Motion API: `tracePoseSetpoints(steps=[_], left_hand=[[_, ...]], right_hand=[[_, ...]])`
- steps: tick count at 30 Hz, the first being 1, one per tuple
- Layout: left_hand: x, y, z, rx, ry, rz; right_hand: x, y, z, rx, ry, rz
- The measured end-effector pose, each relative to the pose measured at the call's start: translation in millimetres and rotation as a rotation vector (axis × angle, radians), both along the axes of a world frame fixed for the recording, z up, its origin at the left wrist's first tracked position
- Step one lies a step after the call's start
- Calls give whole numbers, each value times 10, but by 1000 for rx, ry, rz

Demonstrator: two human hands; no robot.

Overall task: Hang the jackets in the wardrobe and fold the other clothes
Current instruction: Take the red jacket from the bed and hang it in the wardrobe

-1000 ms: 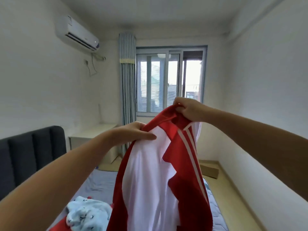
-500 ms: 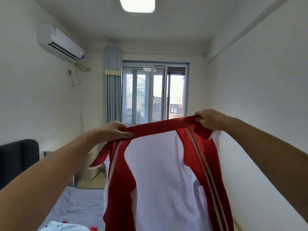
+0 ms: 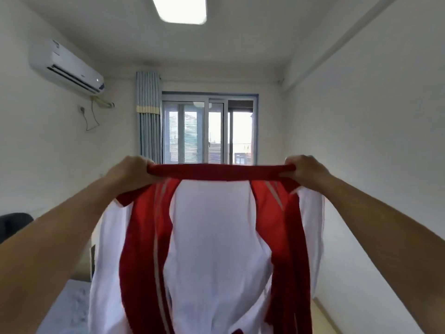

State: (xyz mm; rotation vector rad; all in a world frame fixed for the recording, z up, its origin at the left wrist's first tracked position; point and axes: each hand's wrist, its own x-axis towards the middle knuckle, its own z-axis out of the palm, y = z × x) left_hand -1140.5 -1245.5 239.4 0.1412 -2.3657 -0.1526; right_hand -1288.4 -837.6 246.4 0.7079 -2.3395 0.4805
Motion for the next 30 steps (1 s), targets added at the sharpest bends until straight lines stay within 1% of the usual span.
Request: tracePoseSetpoints(steps=[1, 2, 3, 4, 5, 7, 9, 10, 11, 12, 13, 14, 16, 17, 18, 20, 22, 23, 24, 26, 28, 30], left_hand=[[22, 8, 46, -19, 19, 9], [30, 24, 52, -148, -77, 43], [43, 67, -37, -263, -213, 73], [60, 104, -140, -363, -327, 102], [66, 111, -191, -370, -338, 101], [50, 63, -164, -287, -272, 57], [67, 73, -83, -265, -304, -16], [80, 96, -44, -239, -303, -50], [87, 113, -16, -252, -243, -64], [88, 111, 11, -292, -161, -56], [95, 96, 21, -347, -116, -18], [99, 89, 6, -448, -155, 39], [54, 79, -129, -672, -384, 126], [33, 87, -193, -710, -459, 132], [7, 77, -211, -699, -485, 126], [17, 65, -174, -533, -432, 28], [-8, 82, -123, -359, -358, -84], [-37, 117, -99, -311, -346, -112], [-58, 176, -71, -283, -357, -130], [-97, 321, -34, -204, -380, -200], [-113, 509, -11, -68, -386, -316], [-118, 742, -48, 96, -427, -461]], right_hand=[[6, 8, 24, -72, 40, -1], [29, 7, 32, -8, -3, 9], [68, -6, -13, 172, -96, -27], [63, 2, -67, 289, -166, -64], [75, 24, -105, 308, -188, -73], [-1, 90, -137, 273, -259, -39], [11, 73, -139, 312, -361, -12], [-6, 50, -116, 285, -378, 13], [-24, 37, -94, 202, -325, 49], [-41, 39, -73, 70, -252, 90], [-53, 53, -43, 1, -202, 104], [-70, 58, -29, 17, -202, 115], [-74, 62, -69, 286, -303, 39], [-82, 75, -92, 347, -330, 11], [-104, 84, -100, 359, -346, 22], [-122, 96, -106, 361, -363, 31], [-113, 59, -117, 410, -385, 21], [-100, 24, -119, 448, -394, 12], [-74, -14, -113, 478, -380, 9], [-3, -101, -79, 502, -276, 38], [80, -223, -59, 463, -174, 144], [228, -392, -30, 315, -114, 329]])
